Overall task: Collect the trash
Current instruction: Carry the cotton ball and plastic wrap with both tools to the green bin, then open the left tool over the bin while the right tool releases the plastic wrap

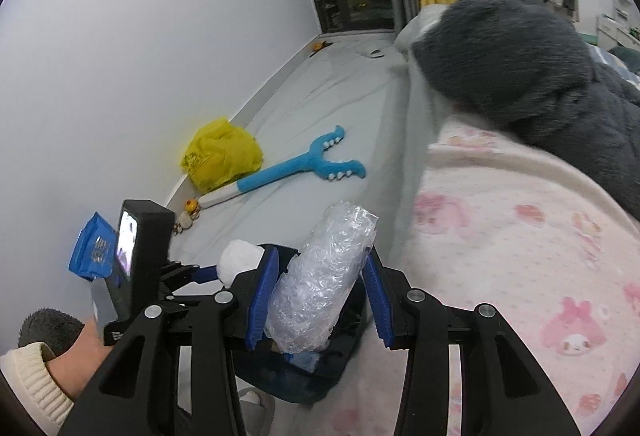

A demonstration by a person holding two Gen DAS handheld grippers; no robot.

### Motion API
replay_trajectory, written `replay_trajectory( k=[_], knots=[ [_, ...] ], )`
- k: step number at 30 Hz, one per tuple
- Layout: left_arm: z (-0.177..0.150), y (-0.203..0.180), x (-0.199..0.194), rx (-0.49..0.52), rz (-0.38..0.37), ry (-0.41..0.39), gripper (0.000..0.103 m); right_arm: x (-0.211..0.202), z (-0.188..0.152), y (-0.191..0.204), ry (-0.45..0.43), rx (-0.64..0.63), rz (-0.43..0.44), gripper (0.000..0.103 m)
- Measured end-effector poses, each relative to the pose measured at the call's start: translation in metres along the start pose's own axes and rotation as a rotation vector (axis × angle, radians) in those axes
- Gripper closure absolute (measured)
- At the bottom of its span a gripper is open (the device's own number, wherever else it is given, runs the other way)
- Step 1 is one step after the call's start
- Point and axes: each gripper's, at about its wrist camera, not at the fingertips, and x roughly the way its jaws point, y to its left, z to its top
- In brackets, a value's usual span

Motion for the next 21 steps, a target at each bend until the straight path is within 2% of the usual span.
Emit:
replay_trajectory(
  k=[6,8,9,10,12,17,21],
  knots=[
    [-0.014,0.023,0.02,-0.014,0.011,0.104,0.047,0.024,0.0,0.017,0.046,-0.018,0.017,0.059],
    [-0.02,0.028,0.023,-0.027,-0.016,0.13,0.043,0.031,0.0,0.022,0.063,-0.022,0.02,0.059],
    [-0.021,0.03,0.023,-0.031,-0.033,0.134,0.038,0.035,0.0,0.022,0.071,-0.022,0.021,0.059],
    [-0.023,0.032,0.022,-0.03,-0.041,0.132,0.032,0.038,-0.001,0.023,0.078,-0.021,0.021,0.059],
    [-0.026,0.036,0.018,-0.025,-0.036,0.128,0.029,0.047,-0.002,0.024,0.098,-0.019,0.017,0.059],
    [-0.028,0.048,0.006,-0.05,-0.027,0.107,0.029,0.07,-0.008,0.026,0.157,-0.01,0.011,0.059],
    [-0.024,0.059,-0.013,-0.05,-0.001,0.031,0.029,0.094,-0.017,0.026,0.221,0.014,0.016,0.059]
  ],
)
